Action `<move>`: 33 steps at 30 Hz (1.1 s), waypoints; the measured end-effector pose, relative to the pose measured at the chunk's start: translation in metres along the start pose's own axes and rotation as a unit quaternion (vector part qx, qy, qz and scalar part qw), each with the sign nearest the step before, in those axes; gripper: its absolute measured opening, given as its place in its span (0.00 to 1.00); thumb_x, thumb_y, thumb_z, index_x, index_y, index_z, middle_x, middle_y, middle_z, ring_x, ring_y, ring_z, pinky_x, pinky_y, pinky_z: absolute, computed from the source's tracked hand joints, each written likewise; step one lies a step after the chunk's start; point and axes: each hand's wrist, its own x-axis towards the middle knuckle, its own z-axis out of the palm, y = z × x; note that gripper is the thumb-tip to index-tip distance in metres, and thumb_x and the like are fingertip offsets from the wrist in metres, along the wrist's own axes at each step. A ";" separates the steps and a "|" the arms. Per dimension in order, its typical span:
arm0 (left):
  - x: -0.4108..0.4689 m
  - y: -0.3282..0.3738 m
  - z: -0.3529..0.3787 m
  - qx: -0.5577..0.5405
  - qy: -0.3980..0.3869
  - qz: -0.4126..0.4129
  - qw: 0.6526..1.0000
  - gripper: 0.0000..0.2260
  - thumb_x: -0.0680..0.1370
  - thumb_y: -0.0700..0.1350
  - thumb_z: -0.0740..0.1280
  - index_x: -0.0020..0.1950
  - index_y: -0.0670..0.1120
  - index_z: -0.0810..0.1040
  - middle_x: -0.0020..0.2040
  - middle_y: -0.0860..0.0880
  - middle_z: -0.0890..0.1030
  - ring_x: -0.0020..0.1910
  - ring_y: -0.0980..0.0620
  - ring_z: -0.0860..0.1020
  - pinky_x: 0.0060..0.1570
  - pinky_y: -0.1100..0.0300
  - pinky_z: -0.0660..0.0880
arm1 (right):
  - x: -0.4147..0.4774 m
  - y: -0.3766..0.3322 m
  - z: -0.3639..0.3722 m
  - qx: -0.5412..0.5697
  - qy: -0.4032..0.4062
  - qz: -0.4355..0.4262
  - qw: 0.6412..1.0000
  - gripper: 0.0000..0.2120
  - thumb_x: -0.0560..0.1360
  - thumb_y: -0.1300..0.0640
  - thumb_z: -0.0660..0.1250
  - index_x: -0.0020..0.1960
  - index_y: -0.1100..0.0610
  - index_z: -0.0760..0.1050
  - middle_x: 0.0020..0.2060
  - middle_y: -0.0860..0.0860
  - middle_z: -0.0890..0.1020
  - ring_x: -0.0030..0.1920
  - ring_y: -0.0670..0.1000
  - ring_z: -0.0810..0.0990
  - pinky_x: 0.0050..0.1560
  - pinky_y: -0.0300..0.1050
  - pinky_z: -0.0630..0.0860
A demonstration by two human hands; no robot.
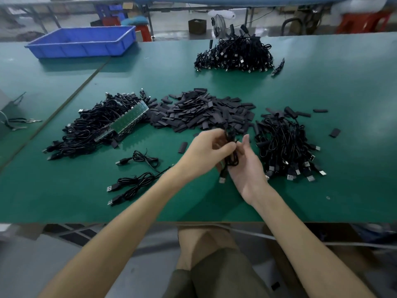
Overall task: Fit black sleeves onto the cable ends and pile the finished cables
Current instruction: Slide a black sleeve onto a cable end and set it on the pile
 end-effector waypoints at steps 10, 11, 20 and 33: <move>0.083 0.077 0.064 -0.116 -0.075 -0.042 0.990 0.11 0.78 0.37 0.73 0.56 0.32 0.79 0.50 0.33 0.83 0.41 0.45 0.84 0.37 0.51 0.84 | 0.006 0.005 0.000 -0.043 -0.017 -0.004 0.999 0.11 0.86 0.62 0.58 0.60 0.67 0.77 0.48 0.54 0.81 0.50 0.52 0.78 0.50 0.53 0.79; 0.087 0.076 0.073 -0.110 -0.069 -0.056 0.990 0.12 0.77 0.38 0.73 0.56 0.32 0.79 0.50 0.34 0.84 0.42 0.44 0.85 0.38 0.49 0.84 | 0.005 0.005 -0.001 -0.045 -0.021 -0.002 0.999 0.13 0.86 0.61 0.59 0.64 0.68 0.76 0.52 0.56 0.81 0.52 0.52 0.79 0.50 0.50 0.79; 0.085 0.054 0.105 0.141 0.027 -0.057 0.988 0.31 0.77 0.61 0.71 0.65 0.39 0.65 0.67 0.41 0.64 0.67 0.40 0.65 0.64 0.43 0.70 | 0.012 0.012 -0.008 -0.101 -0.063 -0.013 0.993 0.19 0.77 0.43 0.67 0.58 0.57 0.81 0.45 0.48 0.86 0.44 0.45 0.81 0.47 0.38 0.79; 0.074 0.053 0.125 0.113 -0.050 -0.111 0.986 0.33 0.80 0.60 0.67 0.70 0.36 0.62 0.76 0.36 0.56 0.76 0.37 0.54 0.66 0.42 0.67 | 0.014 0.014 -0.007 -0.087 -0.060 -0.028 0.994 0.09 0.85 0.61 0.61 0.54 0.60 0.81 0.41 0.51 0.87 0.41 0.47 0.83 0.45 0.38 0.80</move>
